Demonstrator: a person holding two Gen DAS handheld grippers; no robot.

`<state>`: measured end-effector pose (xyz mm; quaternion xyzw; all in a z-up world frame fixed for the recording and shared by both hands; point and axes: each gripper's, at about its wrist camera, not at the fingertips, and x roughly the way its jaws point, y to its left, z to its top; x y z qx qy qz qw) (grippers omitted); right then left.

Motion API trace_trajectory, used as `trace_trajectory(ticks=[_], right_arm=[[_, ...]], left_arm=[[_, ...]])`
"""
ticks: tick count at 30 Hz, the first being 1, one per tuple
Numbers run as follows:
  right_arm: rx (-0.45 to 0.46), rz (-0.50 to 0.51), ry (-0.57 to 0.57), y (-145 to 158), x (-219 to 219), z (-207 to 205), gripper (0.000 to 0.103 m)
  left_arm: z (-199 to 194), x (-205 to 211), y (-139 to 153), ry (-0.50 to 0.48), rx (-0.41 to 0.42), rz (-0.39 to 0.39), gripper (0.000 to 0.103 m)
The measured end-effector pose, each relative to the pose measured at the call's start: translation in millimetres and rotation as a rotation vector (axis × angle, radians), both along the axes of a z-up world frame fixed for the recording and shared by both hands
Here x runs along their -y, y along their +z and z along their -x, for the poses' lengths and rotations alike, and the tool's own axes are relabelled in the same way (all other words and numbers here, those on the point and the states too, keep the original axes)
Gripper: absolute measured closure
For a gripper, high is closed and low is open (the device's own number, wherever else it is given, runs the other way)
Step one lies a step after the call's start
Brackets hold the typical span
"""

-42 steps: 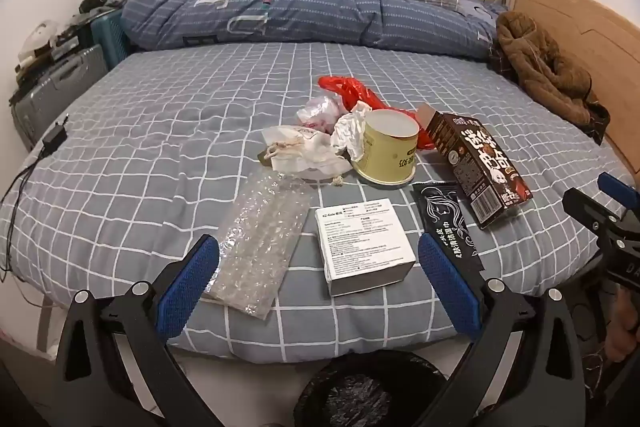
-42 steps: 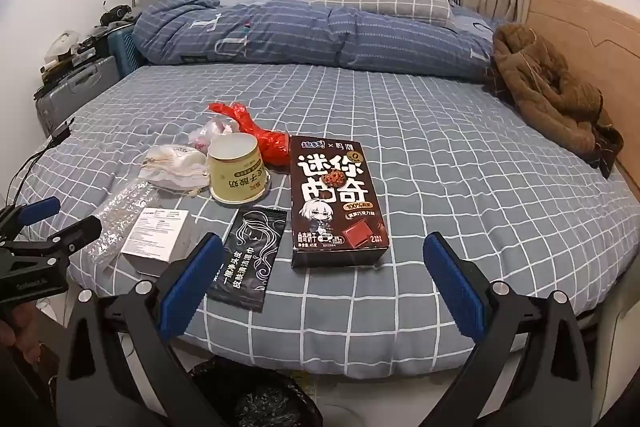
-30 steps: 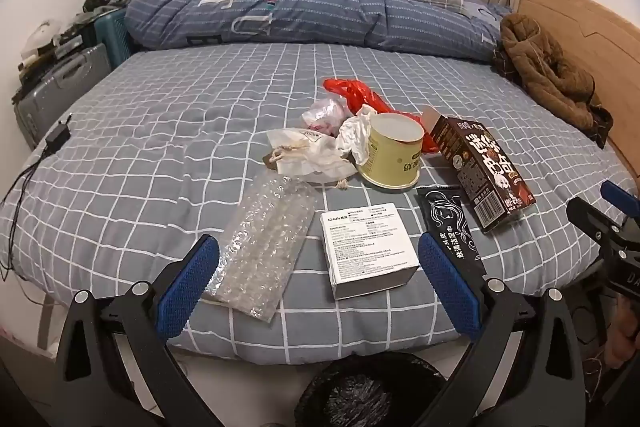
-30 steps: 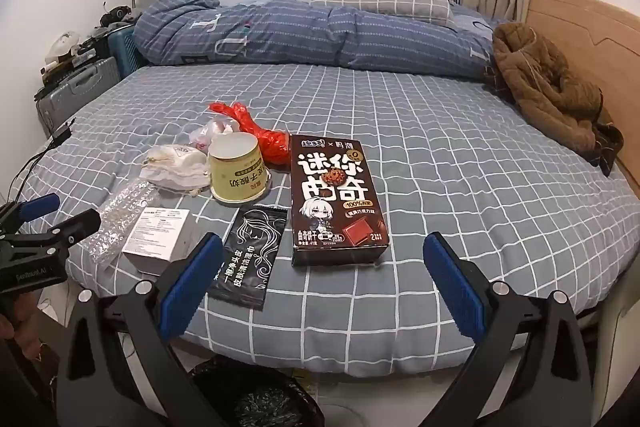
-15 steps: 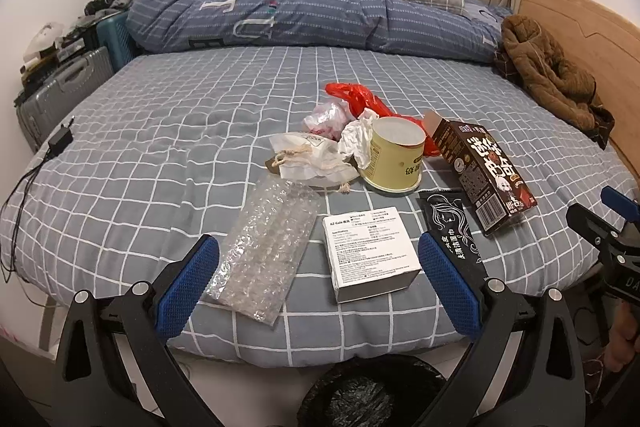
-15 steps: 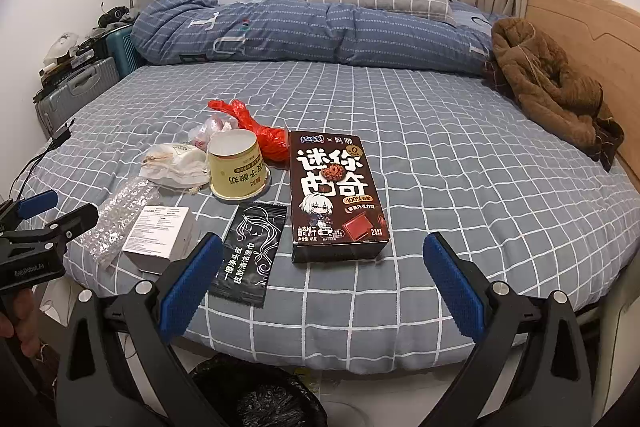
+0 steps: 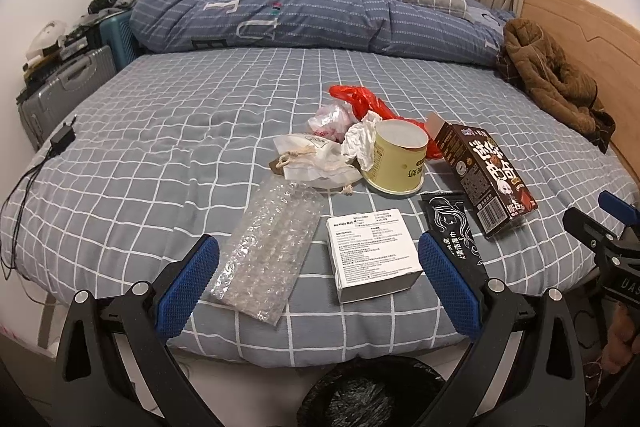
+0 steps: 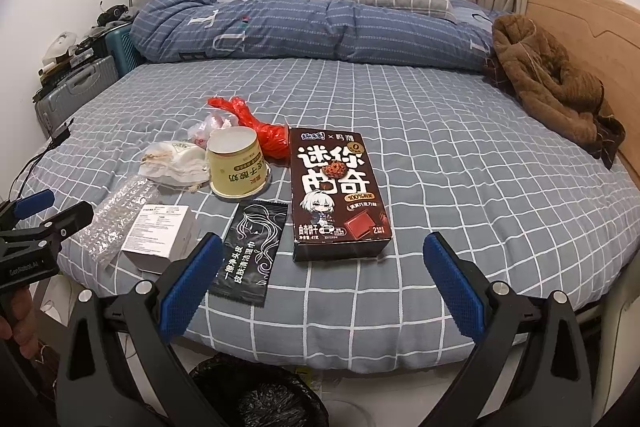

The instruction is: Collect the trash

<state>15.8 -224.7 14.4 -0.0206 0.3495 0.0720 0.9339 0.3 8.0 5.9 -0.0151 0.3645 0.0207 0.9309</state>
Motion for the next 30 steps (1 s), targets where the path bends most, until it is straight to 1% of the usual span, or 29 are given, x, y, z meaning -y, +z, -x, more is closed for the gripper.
trace_trajectory(ticks=[30], right_arm=[[0.002,-0.007,0.013,1.5,-5.9,0.3,0.007]], left_arm=[[0.1,-2.5,-0.9,0.009,0.000,0.010,0.006]])
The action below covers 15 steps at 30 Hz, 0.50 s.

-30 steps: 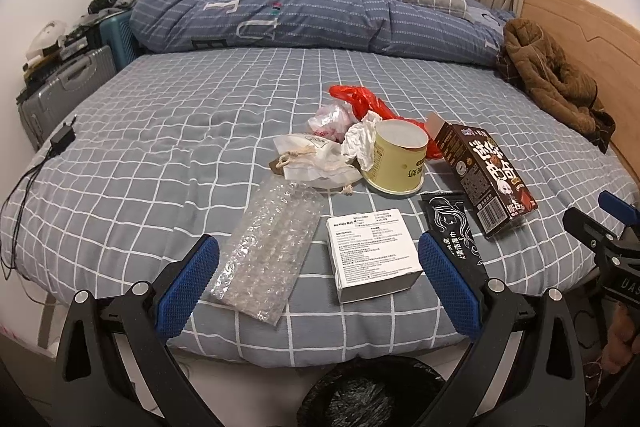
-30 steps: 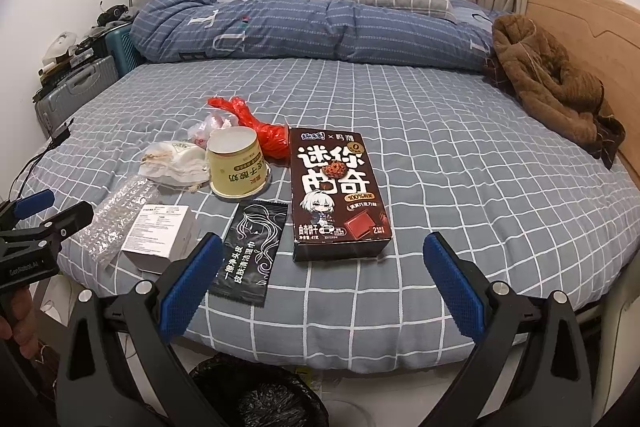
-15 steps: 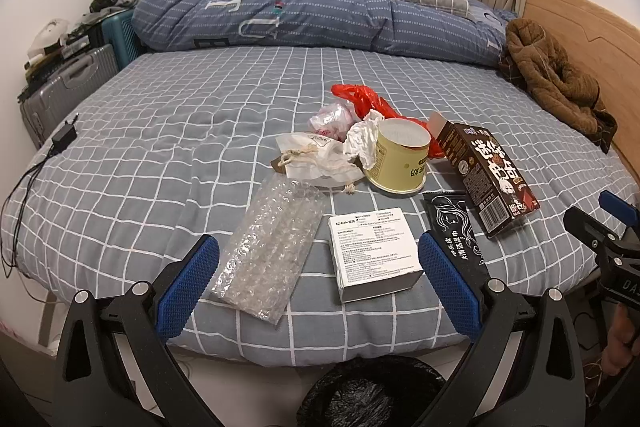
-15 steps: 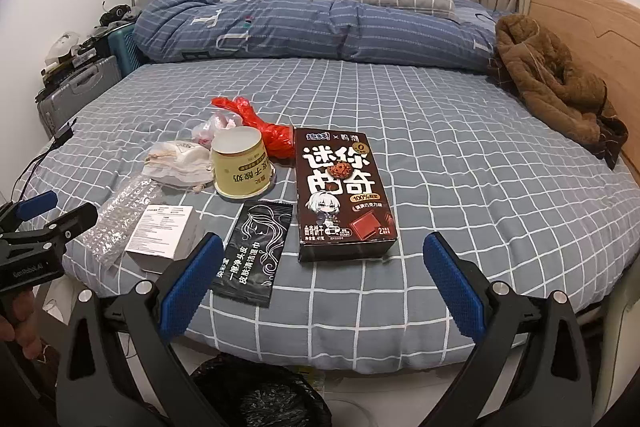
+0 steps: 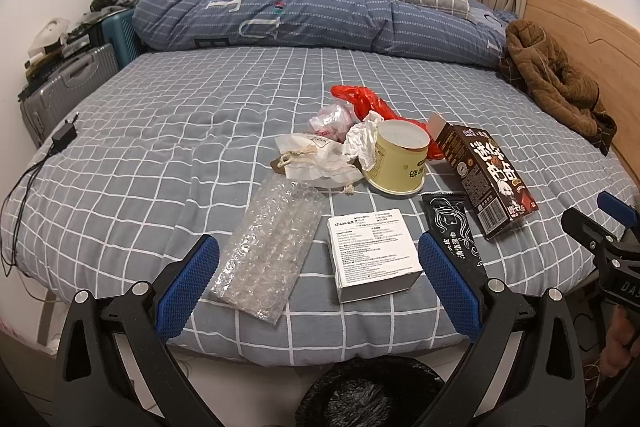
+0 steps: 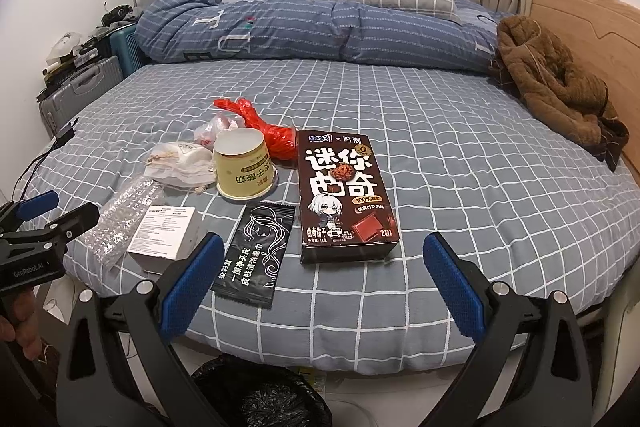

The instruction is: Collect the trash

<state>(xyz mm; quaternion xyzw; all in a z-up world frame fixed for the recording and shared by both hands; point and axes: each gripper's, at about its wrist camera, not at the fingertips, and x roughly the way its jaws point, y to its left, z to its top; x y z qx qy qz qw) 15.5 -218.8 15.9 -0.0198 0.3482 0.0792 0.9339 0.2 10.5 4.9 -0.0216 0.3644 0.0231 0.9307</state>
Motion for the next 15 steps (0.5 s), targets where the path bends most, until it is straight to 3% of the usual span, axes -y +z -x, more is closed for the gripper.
trace_trajectory(ticks=[15], right_arm=[[0.002,0.001,0.002,0.6,-1.8,0.0,0.007]], left_arm=[[0.7,3.8,0.1,-0.002,-0.004,0.000,0.006]])
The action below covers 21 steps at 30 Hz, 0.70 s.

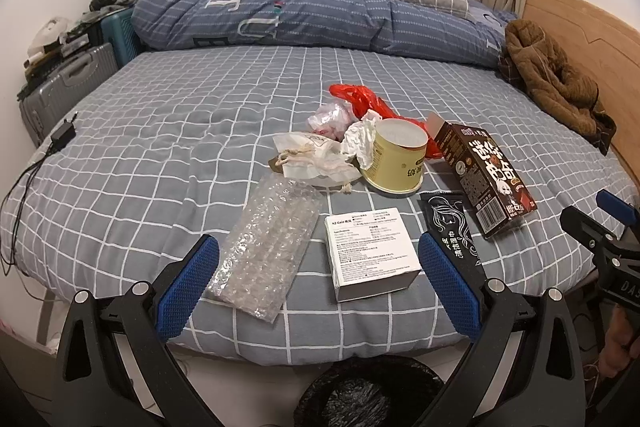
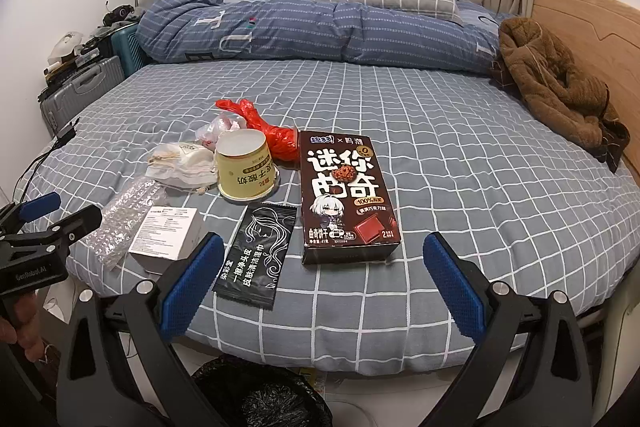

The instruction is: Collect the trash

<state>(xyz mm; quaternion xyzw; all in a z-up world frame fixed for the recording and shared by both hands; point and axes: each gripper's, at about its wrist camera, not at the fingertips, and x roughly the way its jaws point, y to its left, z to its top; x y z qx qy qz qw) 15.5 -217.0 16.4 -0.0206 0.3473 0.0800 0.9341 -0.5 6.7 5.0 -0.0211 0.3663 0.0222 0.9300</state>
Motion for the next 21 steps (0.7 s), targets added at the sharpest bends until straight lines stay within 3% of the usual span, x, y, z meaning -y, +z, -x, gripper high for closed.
trace_trajectory(ticks=[10,21], right_arm=[[-0.002,0.002,0.001,-0.4,0.3,-3.0,0.007],[-0.074,0.026,-0.004,-15.8,2.4,-57.7,0.007]], left_arm=[[-6.6,6.1,-4.1,0.000,-0.023,0.001,0.006],[-39.6,29.2,-36.6,-0.013,-0.119,0.016,0.006]])
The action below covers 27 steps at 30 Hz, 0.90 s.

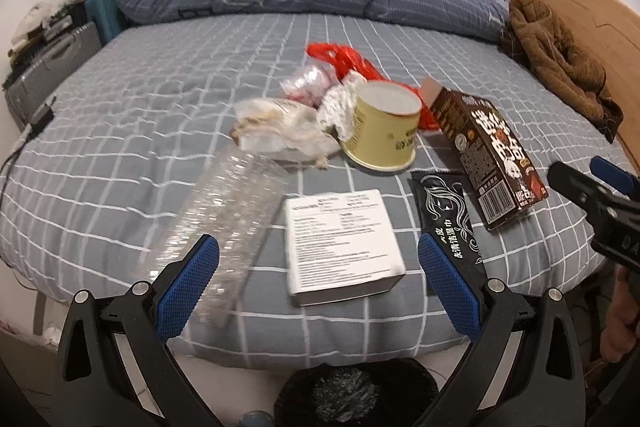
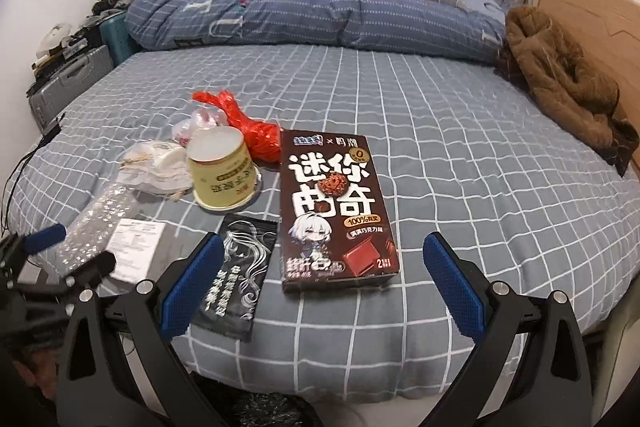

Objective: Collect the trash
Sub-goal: 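Grasp the brown chocolate box with the right tool while the left tool grasps the white earphone box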

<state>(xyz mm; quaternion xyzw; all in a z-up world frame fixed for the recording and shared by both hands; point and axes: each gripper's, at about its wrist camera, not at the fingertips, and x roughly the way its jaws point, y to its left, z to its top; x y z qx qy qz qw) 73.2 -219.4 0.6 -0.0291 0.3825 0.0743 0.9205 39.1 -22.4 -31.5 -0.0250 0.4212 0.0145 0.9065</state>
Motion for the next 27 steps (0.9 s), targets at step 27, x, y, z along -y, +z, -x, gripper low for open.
trace_trajectory(ticks=[27], right_arm=[[-0.210,-0.019,0.028,-64.9,-2.8,-80.3,0.007]], left_arm=[[-41.6,30.7,-48.9,0.023,-0.113,-0.060,0.011]])
